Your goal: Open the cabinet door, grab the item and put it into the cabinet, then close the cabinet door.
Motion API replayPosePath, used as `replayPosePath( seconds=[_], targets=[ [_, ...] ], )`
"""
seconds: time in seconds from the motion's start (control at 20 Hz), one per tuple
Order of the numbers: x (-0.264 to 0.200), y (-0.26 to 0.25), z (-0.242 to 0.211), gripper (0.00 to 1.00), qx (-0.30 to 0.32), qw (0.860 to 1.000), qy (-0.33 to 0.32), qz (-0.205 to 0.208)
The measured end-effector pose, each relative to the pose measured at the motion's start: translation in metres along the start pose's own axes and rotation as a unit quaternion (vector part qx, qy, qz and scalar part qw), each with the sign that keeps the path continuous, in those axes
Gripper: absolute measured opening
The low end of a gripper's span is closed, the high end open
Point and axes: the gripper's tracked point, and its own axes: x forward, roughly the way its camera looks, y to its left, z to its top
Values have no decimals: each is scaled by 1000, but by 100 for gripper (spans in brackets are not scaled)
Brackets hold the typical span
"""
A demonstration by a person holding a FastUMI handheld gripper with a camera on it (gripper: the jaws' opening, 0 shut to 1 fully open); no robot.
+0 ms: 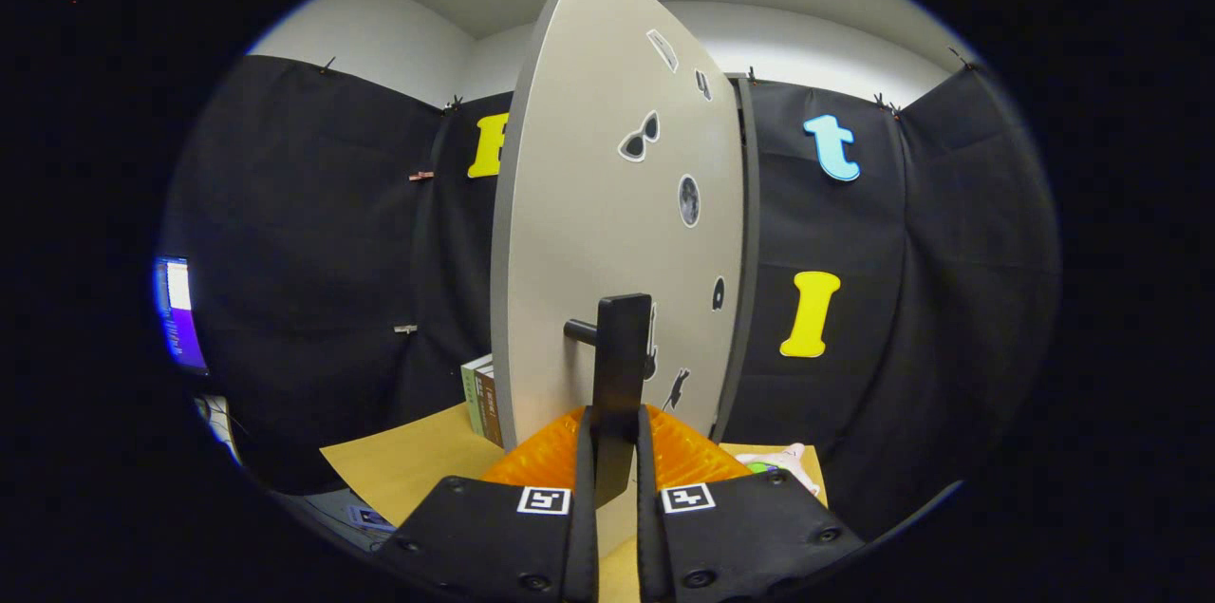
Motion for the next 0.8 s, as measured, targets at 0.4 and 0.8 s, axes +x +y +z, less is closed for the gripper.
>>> replayPosePath(
  seconds=[0.4, 0.8],
  targets=[
    [-16, -47, -2, 19, 8, 998, -11, -63],
    [-31, -59, -7, 17, 15, 997, -4, -73]
  ],
)
